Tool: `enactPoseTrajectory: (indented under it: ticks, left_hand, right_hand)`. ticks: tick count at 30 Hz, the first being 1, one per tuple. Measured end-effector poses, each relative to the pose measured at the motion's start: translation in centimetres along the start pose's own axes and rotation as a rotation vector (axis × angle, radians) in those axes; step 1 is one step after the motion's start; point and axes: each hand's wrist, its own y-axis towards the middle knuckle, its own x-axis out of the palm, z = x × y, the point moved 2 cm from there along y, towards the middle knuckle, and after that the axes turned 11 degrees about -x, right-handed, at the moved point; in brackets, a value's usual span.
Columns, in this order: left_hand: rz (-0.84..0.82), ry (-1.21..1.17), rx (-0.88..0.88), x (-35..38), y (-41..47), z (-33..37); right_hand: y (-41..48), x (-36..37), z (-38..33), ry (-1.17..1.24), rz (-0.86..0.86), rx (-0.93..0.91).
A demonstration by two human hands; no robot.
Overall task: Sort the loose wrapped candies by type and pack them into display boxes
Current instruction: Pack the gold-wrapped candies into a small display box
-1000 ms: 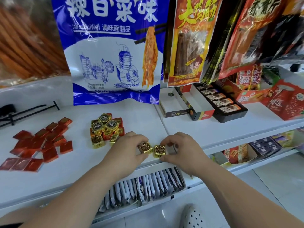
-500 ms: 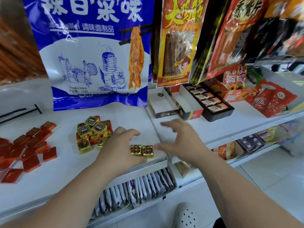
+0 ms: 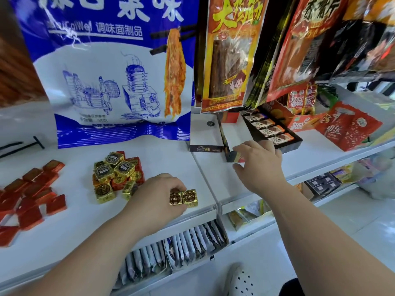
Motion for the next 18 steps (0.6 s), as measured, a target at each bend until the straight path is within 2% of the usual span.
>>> enactPoseTrajectory:
  ticks: [2, 9, 15, 18]
  left_hand:
    - [-0.011, 0.018, 0.003, -0.3, -0.3, 0.0]
    - [0.052, 0.055, 0.026, -1.7, -1.3, -0.6]
    - [0.155, -0.083, -0.017, -3.4, -1.9, -1.7]
    - [0.202, -0.176, -0.020, -4.0, -2.2, -1.4]
  right_hand:
    - [-0.3, -0.2, -0.8, 0.022, 0.007, -0.048]
    - [-2.5, 0.7, -3.4, 0.326, -0.095, -0.290]
    - [-3.5, 0.5, -6.0, 0.422, -0.111, -0.464]
    - [-3.5, -0.6, -6.1, 0.429, -0.020, -0.463]
